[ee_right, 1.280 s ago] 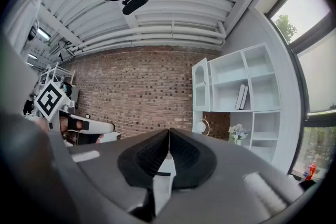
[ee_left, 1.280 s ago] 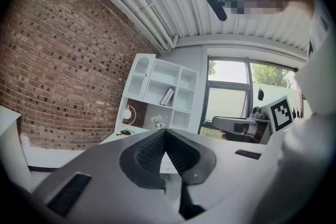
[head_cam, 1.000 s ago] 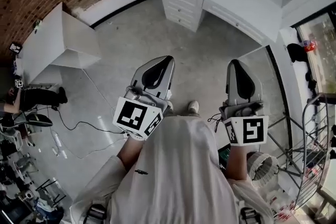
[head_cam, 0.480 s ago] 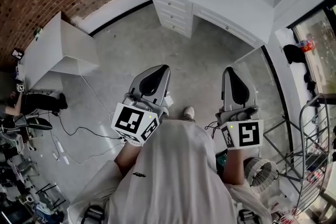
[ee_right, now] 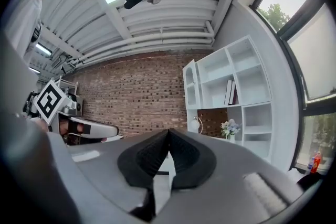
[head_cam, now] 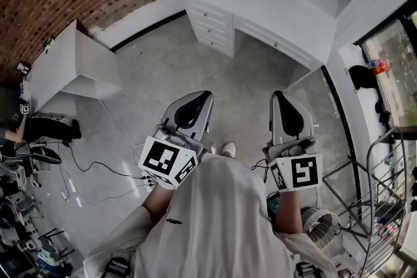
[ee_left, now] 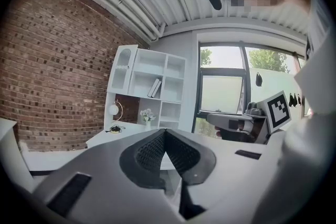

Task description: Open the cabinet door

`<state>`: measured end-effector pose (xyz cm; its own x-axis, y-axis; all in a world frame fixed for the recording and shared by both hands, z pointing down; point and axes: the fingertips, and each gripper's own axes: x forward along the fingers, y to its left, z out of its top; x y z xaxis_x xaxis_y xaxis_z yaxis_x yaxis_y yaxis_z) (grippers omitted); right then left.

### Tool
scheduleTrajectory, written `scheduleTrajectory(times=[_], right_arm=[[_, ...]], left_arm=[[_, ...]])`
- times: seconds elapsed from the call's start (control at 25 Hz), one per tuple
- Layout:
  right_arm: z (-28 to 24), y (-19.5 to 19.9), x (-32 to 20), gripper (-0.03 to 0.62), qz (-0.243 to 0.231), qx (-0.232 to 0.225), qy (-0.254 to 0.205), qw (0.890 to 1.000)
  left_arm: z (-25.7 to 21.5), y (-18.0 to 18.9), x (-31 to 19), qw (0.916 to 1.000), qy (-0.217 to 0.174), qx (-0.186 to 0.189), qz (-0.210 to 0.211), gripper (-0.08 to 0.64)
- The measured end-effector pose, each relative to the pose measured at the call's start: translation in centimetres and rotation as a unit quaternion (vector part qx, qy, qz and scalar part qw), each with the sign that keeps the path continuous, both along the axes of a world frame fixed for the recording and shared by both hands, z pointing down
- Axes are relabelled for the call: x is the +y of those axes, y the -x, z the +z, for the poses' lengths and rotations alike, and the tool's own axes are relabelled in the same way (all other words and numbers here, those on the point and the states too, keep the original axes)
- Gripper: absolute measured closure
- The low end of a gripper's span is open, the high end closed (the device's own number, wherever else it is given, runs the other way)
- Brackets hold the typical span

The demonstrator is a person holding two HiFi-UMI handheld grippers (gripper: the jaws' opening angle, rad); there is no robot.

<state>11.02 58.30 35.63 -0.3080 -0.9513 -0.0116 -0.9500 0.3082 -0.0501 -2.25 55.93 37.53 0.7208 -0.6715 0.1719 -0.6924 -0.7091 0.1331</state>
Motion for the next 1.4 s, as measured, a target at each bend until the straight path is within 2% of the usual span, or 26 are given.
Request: scheduleTrajectory(times=[0.2, 0.4, 0.6, 0.76, 1.2, 1.4], right_arm=[[0.0, 0.3, -2.2, 0.594, -0.001, -0.002, 0.001, 1.0], [0.9, 0.7, -5.0, 0.594, 0.007, 0.0, 0.01, 1.0], [0.5, 1.3, -9.8, 0.594, 0.017, 0.005, 0.01, 1.0], [0.2, 2.0, -13.8, 0.594, 0.021, 0.0, 0.01, 1.0], [-2.4, 6.2, -25.7, 0.594, 0.035, 0.009, -0.007, 0.999], [-2.6, 9.8, -31.0, 0.594, 0.028, 0.009, -0.01, 1.0]], left_arm=[[0.1, 1.0, -2.5, 0.9994, 0.017, 0.026, -0.013, 0.551], [1.2, 1.2, -5.5, 0.9993, 0.024, 0.029, -0.003, 0.551], [1.1, 2.0, -10.7, 0.9984, 0.032, 0.047, 0.005, 0.551], [0.2, 2.6, -15.0, 0.9987, 0.023, 0.043, 0.013, 0.551], [-1.6, 6.8, -27.0, 0.9982, 0.016, 0.051, 0.03, 0.551], [-1.8, 9.7, -31.9, 0.9981, 0.012, 0.05, 0.033, 0.551]])
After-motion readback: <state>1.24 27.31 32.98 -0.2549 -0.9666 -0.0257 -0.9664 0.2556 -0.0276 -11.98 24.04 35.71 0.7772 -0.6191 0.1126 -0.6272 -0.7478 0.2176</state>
